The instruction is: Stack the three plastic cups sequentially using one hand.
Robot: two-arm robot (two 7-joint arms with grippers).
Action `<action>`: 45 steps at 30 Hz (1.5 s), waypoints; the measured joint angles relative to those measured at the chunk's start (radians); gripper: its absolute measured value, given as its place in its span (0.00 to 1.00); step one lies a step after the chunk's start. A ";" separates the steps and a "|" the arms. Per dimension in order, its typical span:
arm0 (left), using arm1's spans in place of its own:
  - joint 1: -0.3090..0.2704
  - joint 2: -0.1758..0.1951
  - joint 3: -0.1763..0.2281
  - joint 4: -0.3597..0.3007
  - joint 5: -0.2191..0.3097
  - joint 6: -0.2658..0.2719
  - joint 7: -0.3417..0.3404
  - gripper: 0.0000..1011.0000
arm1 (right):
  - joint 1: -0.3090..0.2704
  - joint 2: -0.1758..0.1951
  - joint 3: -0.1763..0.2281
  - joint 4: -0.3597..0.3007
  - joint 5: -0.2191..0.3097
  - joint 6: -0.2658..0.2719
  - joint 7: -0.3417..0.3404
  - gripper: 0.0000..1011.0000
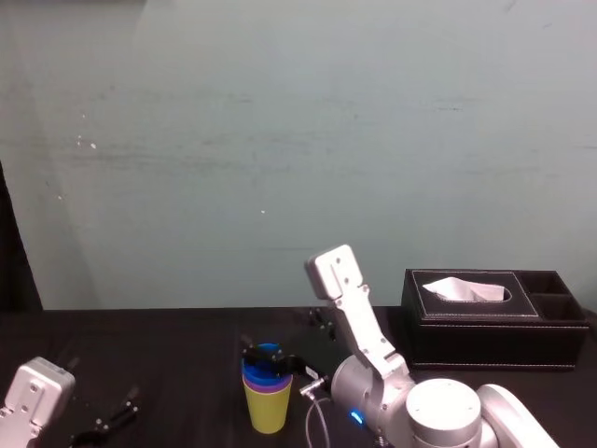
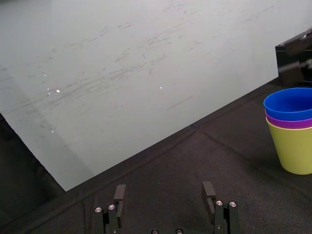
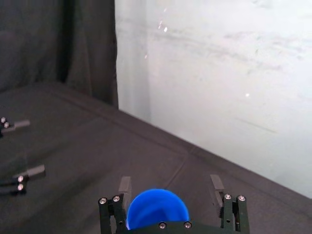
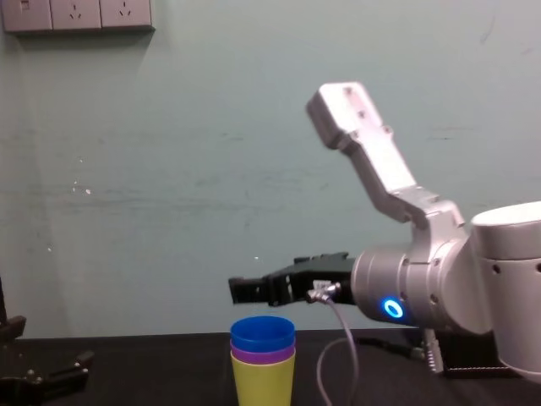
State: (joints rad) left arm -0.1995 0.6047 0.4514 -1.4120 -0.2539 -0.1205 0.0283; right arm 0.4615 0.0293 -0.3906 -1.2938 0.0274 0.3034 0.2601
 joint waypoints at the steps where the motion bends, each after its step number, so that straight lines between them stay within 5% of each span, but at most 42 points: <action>1: 0.000 0.000 0.000 0.000 0.000 0.000 0.000 0.99 | -0.004 0.000 0.005 -0.005 0.004 -0.007 -0.002 0.99; 10: 0.000 0.000 0.000 0.000 0.000 0.000 0.000 0.99 | -0.057 -0.014 0.056 -0.060 0.035 -0.107 -0.072 0.99; 19: 0.000 0.000 0.000 0.000 0.000 0.000 0.000 0.99 | -0.116 -0.040 0.107 -0.114 -0.009 -0.163 -0.202 0.99; 24: 0.000 0.000 0.000 0.000 0.000 0.000 0.000 0.99 | -0.138 -0.054 0.143 -0.126 -0.046 -0.118 -0.273 0.99; 31: 0.000 0.000 0.000 0.000 0.000 0.000 0.000 0.99 | -0.121 -0.074 0.188 -0.068 -0.095 0.056 -0.350 0.99; 34: 0.000 0.000 0.000 0.000 0.000 0.000 0.000 0.99 | -0.113 -0.075 0.197 -0.039 -0.107 0.092 -0.354 0.99; 45: 0.000 0.000 0.000 0.000 0.000 0.000 0.000 0.99 | -0.106 -0.075 0.206 -0.014 -0.114 0.113 -0.350 0.99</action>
State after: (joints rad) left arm -0.1995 0.6046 0.4514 -1.4120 -0.2539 -0.1205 0.0283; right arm 0.3557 -0.0456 -0.1846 -1.3082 -0.0867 0.4166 -0.0902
